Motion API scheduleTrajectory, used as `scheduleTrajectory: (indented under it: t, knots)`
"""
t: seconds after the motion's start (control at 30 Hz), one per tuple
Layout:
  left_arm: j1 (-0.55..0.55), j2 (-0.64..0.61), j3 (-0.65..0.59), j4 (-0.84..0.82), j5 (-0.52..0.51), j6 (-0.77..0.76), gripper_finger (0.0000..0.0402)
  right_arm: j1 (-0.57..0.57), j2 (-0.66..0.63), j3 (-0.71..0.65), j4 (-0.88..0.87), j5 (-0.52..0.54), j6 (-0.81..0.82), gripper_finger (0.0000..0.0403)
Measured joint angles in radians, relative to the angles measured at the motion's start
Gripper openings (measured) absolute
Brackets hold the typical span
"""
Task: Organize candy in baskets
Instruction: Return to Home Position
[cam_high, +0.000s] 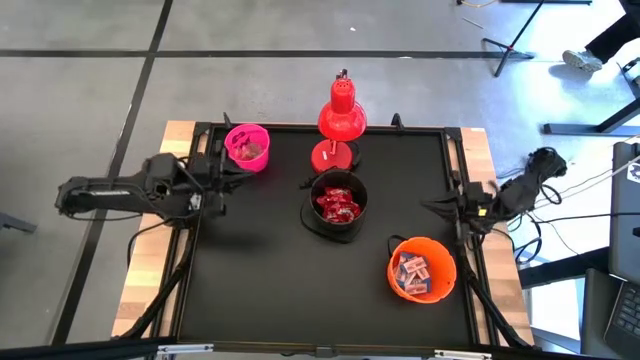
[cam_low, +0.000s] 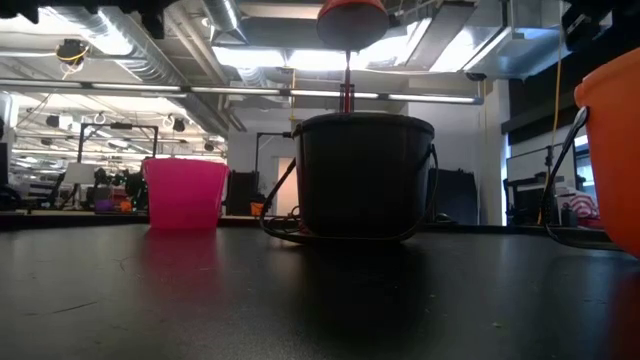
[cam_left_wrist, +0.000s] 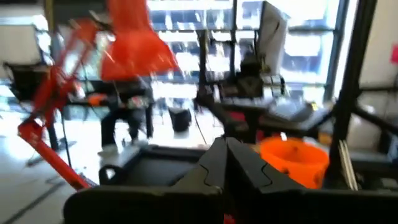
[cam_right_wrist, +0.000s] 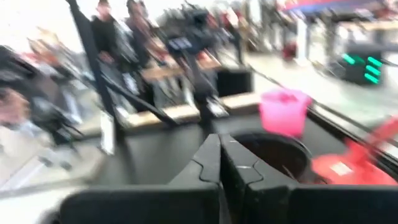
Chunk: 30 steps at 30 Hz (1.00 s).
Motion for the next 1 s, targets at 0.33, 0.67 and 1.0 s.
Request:
scheduleTrajectory:
  t: [0.33,0.67,1.0]
  knots:
    - [0.070,-0.237,-0.078,0.005,0.100,-0.020,0.0000,-0.244,-0.161,-0.139,0.123,-0.282,-0.104,0.0001]
    - [0.070,-0.502,-0.280,0.003,0.081,-0.026,0.0000,-0.396,-0.177,-0.156,0.100,-0.466,-0.134,0.0000]
    - [0.070,-0.501,-0.425,0.150,0.160,-0.063,0.0000,-0.400,-0.324,-0.290,0.202,-0.410,-0.205,0.0000]
